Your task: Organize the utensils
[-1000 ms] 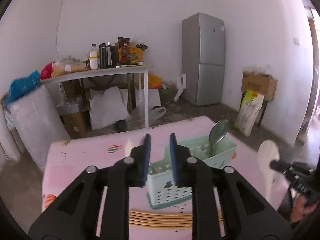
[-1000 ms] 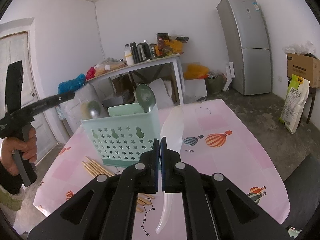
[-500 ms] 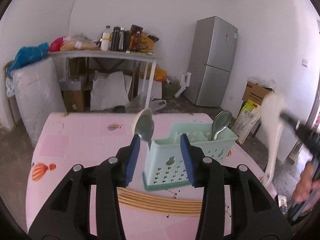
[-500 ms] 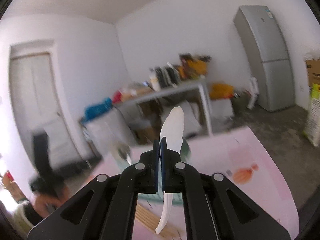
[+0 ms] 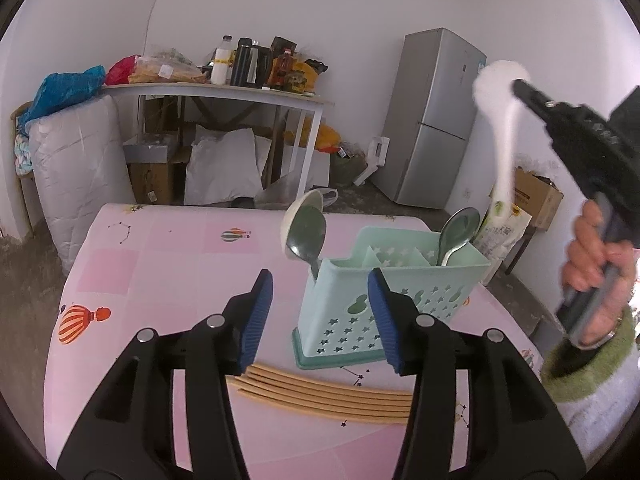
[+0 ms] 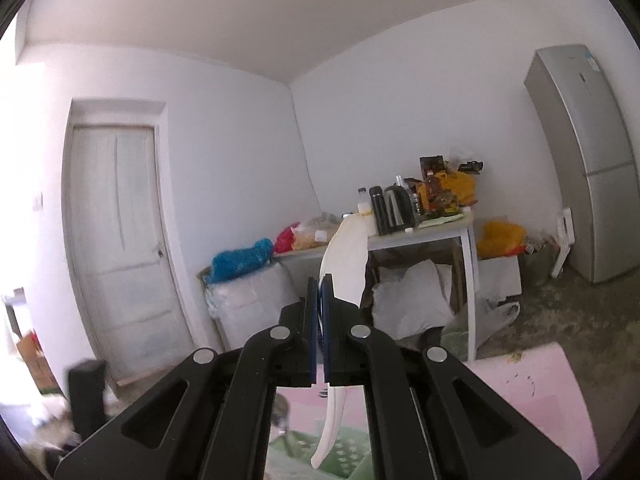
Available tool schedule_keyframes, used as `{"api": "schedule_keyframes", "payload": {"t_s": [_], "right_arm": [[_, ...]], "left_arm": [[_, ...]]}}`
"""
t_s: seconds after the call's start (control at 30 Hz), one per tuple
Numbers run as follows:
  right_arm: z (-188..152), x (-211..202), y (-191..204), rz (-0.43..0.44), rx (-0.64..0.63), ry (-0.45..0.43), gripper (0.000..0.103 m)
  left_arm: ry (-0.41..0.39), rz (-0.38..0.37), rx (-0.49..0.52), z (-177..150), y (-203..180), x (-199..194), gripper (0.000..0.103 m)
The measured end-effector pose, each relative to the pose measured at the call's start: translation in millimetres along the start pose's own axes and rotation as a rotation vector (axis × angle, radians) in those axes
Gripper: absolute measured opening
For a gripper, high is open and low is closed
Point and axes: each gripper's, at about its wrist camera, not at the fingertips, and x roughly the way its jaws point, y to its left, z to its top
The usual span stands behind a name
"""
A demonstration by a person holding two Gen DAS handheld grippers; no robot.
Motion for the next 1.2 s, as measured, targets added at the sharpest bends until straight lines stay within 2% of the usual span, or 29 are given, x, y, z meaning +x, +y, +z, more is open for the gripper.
{"api": "schedule_keyframes", "payload": {"t_s": [0.1, 0.23, 0.47, 0.6, 0.67, 0.73, 0.83, 0.9, 0.97, 1.1, 1.2], "right_arm": [[-12.2, 16.6, -6.1, -0.005, -0.024, 0.048, 0.002], [-46.0, 33.1, -22.3, -0.043, -0.014, 0.157, 0.002], [-83.7, 13.3, -29.0, -0.065, 0.059, 0.263, 0.003], [-95.7, -14.2, -34.4, -0.102, 0.138, 0.310, 0.010], [-97.8, -32.2, -42.0, -0.106, 0.213, 0.285, 0.022], [-99.4, -40.6, -57.0, -0.094, 0.319, 0.267, 0.039], [-104.8, -40.5, -75.9, -0.073, 0.453, 0.264, 0.047], [-111.5, -28.2, -84.9, -0.053, 0.516, 0.311, 0.053], [-120.2, -18.0, -88.7, -0.037, 0.546, 0.346, 0.053], [-136.8, 6.4, -91.3, 0.017, 0.604, 0.412, 0.055], [-138.7, 10.1, -95.5, 0.029, 0.635, 0.409, 0.055]], "left_arm": [[0.004, 0.005, -0.001, -1.2, 2.6, 1.2, 0.047], [0.012, 0.006, -0.009, -3.9, 6.5, 4.6, 0.047], [0.039, -0.025, -0.001, -9.2, 6.2, 14.6, 0.053], [0.065, -0.072, 0.017, -11.5, 2.0, 24.1, 0.061], [0.083, -0.087, 0.031, -13.1, 0.1, 30.5, 0.066], [0.113, -0.088, 0.044, -14.0, -0.8, 42.8, 0.069], [0.144, -0.080, 0.043, -16.9, 0.5, 59.5, 0.072], [0.165, -0.089, 0.022, -18.2, 3.1, 70.0, 0.072], [0.185, -0.109, -0.029, -19.3, 7.9, 81.0, 0.072], [0.221, -0.214, -0.129, -21.6, 11.5, 92.9, 0.072], [0.231, -0.182, -0.098, -22.7, -3.3, 92.7, 0.071]]}}
